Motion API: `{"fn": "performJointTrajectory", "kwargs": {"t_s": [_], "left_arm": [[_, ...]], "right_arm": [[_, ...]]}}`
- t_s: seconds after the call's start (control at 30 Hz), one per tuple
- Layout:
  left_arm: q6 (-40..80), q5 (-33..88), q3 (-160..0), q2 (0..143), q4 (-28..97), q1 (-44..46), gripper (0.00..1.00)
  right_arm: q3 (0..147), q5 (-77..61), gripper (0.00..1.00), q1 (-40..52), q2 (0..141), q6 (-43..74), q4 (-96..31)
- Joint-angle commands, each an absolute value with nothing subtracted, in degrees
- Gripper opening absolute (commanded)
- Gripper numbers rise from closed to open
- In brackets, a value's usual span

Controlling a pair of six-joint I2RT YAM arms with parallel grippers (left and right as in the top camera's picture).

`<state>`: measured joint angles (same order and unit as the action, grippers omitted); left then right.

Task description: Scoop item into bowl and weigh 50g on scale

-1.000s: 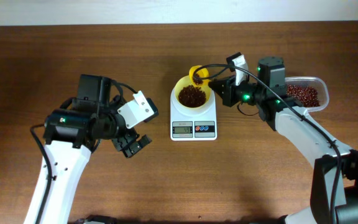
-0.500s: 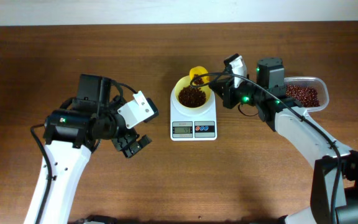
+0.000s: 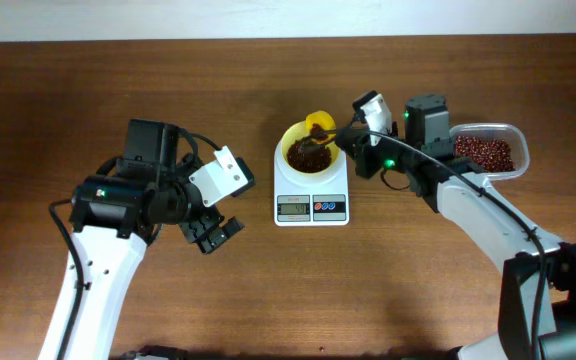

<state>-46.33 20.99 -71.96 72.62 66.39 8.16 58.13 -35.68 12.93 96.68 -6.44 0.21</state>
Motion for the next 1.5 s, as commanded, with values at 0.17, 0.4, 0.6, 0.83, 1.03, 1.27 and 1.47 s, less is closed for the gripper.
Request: {"fn": "performJointTrajectory", "kwargs": {"t_s": [0.17,0.4,0.6,0.83,1.03,1.27,1.47], "left_arm": [[-47.3,21.2,-73.0,72.0,66.3,8.1,0.99],[-47.3,21.2,-73.0,72.0,66.3,8.1,0.99],[-47.3,21.2,-73.0,72.0,66.3,8.1,0.99],[-47.3,21.2,-73.0,72.0,66.3,8.1,0.99],[-47.3,21.2,-73.0,72.0,66.3,8.1,0.99],[-47.3,21.2,-73.0,72.0,66.3,8.1,0.99],[-47.3,21.2,-73.0,72.0,66.3,8.1,0.99]], "right_arm": [[58.6,-37.0,0.04,13.8,94.0,-6.7,0.9],[58.6,-40.7,0.04,13.8,94.2,-3.8,-0.7],[58.6,-40.8,0.04,13.8,94.2,9.0,-0.6],[58.6,-40.8,0.04,13.8,94.2,9.1,-0.2],[58.6,-41.9,0.04,13.7,94.2,25.1,5.5],[58.6,-50.1,0.04,6.0,93.5,29.5,10.9],[58.6,-50.2,0.04,-5.0,93.5,29.1,9.8]]}}
